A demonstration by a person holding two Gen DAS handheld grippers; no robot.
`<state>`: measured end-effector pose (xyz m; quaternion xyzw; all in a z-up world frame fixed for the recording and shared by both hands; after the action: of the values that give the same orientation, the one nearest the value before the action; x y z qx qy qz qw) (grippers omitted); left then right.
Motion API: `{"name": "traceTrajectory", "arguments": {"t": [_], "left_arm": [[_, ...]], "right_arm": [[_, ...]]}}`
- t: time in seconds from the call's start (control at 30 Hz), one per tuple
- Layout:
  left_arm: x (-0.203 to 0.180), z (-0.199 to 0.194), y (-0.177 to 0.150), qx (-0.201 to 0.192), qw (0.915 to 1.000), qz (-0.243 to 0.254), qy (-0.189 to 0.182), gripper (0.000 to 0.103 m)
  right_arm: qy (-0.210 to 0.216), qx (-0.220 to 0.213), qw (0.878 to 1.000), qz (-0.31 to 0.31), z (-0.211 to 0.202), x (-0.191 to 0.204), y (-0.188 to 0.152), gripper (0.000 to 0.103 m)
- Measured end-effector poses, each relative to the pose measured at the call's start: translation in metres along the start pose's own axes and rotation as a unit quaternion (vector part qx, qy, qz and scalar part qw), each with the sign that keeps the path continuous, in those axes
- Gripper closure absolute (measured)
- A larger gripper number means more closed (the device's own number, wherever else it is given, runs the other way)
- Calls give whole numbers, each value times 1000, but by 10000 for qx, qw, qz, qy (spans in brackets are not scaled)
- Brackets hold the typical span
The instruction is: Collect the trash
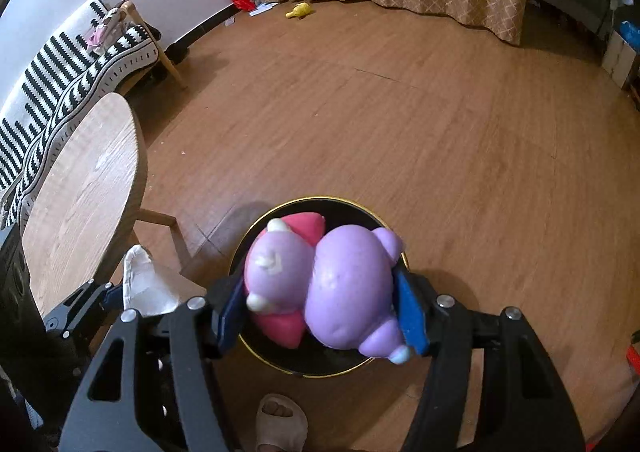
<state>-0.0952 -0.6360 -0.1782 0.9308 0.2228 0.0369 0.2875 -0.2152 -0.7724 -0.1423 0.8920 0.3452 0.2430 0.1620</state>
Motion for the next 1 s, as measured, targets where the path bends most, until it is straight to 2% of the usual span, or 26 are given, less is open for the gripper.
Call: {"name": "traceTrajectory", "arguments": {"t": [0.1,0.17,0.2,0.27,0.5,0.67,0.87,1.0], "left_arm": [[-1,1,-1,-3,10000,-10,-84,28],[0,3,-1,11,9999,-28,-123,23],[0,3,-2,36,9999,-35,-126,16],[5,-2,-6,-13,10000,-40,-85,12],[8,-17,-6,-83,9999,-84,-121,10],[28,-52,-4,-249,9994,-241,30,10],[112,-121,-15,-522,9930,-873,603,9],[191,-171,-51,-614,9794,-1500,1206,9]], "right_arm": [[22,-29,10000,62,-2,-1,2,37],[32,-36,9999,98,-1,0,2,31],[62,-31,9999,117,-1,0,4,25],[24,-125,9998,166,-4,0,4,23],[63,-288,9993,217,-13,1,5,16],[159,-498,9986,93,-27,22,10,12],[515,-762,9951,-355,-39,88,18,10],[881,-722,9900,-836,-33,161,15,10]]}}
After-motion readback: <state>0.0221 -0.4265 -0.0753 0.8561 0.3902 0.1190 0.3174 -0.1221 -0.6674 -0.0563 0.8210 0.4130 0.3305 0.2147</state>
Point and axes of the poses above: each gripper's, at about its wrist camera, not at the fingertips, and z roughly the way its jaws point, x to its left, y to its top, the point moved 5 cm from there along z, roughly the way its jaws point, and after that the axes turned 8 degrees about y, right-handed, at the moved point
